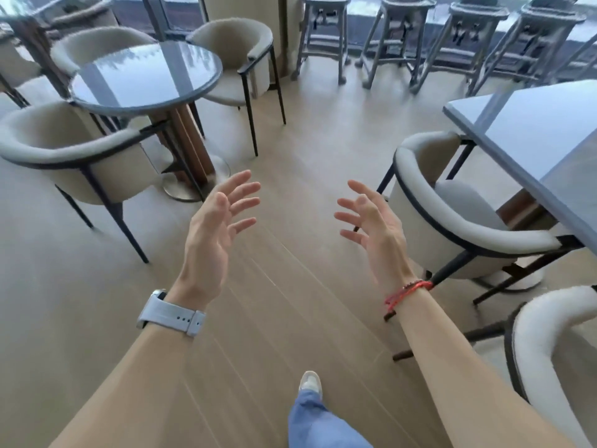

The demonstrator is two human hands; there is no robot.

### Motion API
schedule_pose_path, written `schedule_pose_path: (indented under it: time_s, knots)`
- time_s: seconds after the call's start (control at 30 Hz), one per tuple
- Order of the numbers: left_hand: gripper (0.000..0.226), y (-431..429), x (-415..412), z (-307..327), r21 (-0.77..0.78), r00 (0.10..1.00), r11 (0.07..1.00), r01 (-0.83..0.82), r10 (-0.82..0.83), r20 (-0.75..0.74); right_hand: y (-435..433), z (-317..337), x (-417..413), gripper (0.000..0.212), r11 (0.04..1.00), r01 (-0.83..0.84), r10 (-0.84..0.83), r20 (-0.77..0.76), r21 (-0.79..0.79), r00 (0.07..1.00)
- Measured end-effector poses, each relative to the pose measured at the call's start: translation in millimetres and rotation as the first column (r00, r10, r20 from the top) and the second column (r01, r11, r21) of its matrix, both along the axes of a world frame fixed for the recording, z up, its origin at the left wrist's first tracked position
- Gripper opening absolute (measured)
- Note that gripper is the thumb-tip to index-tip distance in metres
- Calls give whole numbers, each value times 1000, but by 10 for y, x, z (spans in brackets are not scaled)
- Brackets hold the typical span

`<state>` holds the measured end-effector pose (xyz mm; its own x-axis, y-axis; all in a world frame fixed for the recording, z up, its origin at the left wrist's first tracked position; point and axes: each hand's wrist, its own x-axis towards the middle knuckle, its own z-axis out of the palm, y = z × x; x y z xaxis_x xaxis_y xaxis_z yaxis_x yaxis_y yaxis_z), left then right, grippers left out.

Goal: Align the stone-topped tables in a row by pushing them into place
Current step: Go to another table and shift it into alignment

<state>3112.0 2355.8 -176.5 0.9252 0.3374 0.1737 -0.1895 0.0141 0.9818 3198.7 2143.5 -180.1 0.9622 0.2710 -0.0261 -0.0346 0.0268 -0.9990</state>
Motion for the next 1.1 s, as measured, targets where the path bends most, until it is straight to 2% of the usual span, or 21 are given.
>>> schedule_pose_path:
  time_s: [0.13, 0.37, 0.7, 0.93, 1.1]
  knots:
    - [72, 343, 879, 101, -2, 1000, 1000, 2, -2, -4, 406, 57, 838, 41, 1000, -28, 28, -3, 11, 1000]
    - [66, 865, 2325, 60, -35, 1000, 999, 20, -19, 7, 903, -1, 2211, 46, 1000, -2, 2, -16, -2, 1000]
    - [71, 1913, 4737, -71, -80, 988, 985, 152, -152, 14, 1873, -21, 4320, 48, 986, 159, -160, -16, -38, 987]
    - [77, 2222, 6331, 47, -85, 956, 953, 292, -292, 8, 2171, 89, 5624, 39, 956, 293, -293, -20, -27, 956]
    - [73, 2194, 7437, -34, -95, 932, 929, 358, -361, -16, 2146, -33, 6565, 37, 925, 379, -380, -26, -9, 925]
